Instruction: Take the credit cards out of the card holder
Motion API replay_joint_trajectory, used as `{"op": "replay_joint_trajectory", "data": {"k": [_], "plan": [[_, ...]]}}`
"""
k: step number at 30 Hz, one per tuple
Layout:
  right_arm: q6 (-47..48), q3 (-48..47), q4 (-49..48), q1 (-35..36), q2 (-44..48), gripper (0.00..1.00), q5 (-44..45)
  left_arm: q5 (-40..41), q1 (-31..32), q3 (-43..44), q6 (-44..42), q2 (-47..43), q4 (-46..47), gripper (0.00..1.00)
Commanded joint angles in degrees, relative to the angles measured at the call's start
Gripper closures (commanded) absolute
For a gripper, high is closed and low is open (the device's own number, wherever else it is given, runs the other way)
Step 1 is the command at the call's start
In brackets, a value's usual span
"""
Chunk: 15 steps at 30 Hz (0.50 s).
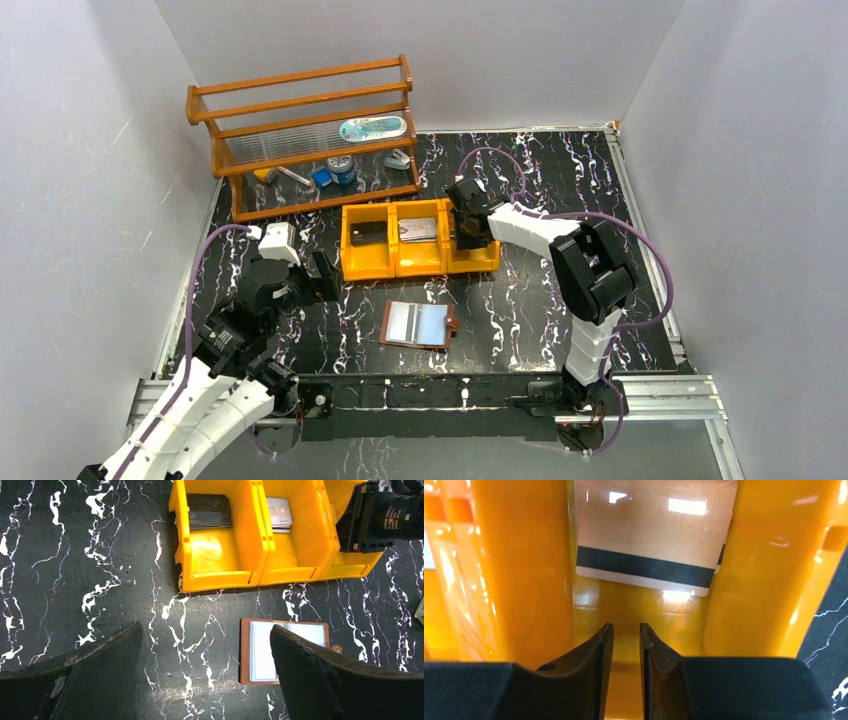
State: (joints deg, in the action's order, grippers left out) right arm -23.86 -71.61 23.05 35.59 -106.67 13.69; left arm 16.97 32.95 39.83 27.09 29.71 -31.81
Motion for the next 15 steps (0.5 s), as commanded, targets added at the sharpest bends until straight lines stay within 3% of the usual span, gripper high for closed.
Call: {"op": "replay_joint_trajectory", "data": {"k": [1,15], "plan": [[-2.8,-4.8,0.3,-0.7,-1.3,0.66,3.4,0.7,-0.1,-0.3,-0.4,-0.7,-0.7,0.02],[-3.9,-6.3,-2.3,-0.7,-4.7,0.63,6.8,0.8,-0.2,-0.3,-0.4,-0.7,-0.7,0.02]]}}
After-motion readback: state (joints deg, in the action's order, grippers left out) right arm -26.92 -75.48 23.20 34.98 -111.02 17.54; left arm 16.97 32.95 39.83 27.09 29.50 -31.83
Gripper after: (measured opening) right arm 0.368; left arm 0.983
